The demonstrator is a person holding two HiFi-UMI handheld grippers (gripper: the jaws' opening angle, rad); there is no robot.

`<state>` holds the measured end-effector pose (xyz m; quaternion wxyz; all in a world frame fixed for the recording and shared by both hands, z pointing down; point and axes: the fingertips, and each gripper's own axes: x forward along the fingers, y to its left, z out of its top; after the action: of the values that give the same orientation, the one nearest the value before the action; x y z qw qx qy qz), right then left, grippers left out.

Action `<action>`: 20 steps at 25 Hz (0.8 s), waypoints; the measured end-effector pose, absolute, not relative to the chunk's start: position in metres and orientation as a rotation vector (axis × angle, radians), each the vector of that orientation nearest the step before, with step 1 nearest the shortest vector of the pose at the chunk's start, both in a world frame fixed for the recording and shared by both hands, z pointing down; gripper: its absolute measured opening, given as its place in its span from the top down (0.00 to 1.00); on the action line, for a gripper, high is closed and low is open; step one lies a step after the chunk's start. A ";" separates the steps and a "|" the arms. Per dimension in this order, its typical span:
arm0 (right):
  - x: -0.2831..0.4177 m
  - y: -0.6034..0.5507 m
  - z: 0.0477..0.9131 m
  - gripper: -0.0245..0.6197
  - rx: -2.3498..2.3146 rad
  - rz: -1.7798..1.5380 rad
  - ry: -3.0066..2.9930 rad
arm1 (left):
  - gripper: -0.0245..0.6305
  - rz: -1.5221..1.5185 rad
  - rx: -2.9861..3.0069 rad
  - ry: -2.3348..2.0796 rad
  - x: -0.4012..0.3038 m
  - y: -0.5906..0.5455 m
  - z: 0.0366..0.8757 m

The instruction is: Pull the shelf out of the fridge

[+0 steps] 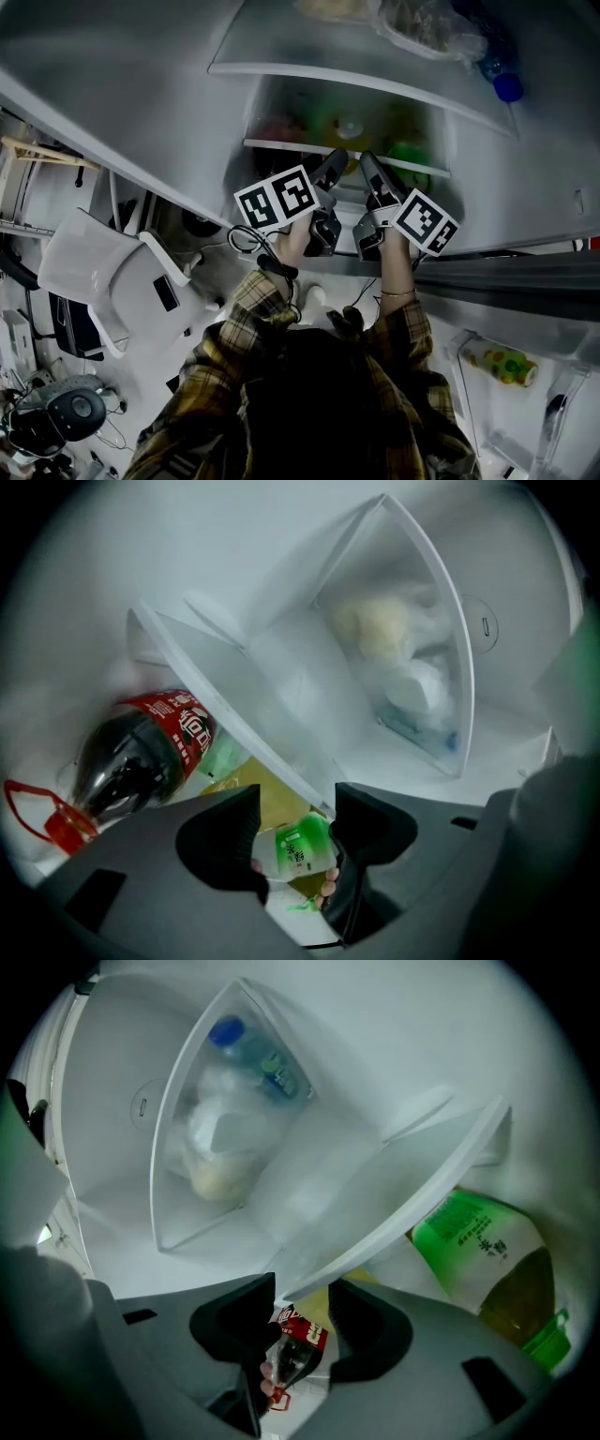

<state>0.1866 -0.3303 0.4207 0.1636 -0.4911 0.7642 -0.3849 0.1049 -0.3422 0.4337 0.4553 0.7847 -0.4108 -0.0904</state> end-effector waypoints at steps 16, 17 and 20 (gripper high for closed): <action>0.182 -0.360 0.425 0.71 -1.376 -1.147 2.130 | 0.76 -0.297 1.876 -1.006 0.112 -0.370 0.429; 0.183 -0.361 0.425 0.73 -1.373 -1.147 2.125 | 0.77 -0.305 1.871 -1.001 0.113 -0.371 0.428; 0.183 -0.362 0.424 0.77 -1.341 -1.154 2.091 | 0.80 -0.342 1.857 -0.976 0.112 -0.372 0.427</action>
<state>0.1829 -0.3621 0.4236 0.1998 -0.4798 0.7481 -0.4126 0.1123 -0.3717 0.4271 0.4866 0.7633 -0.4010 -0.1405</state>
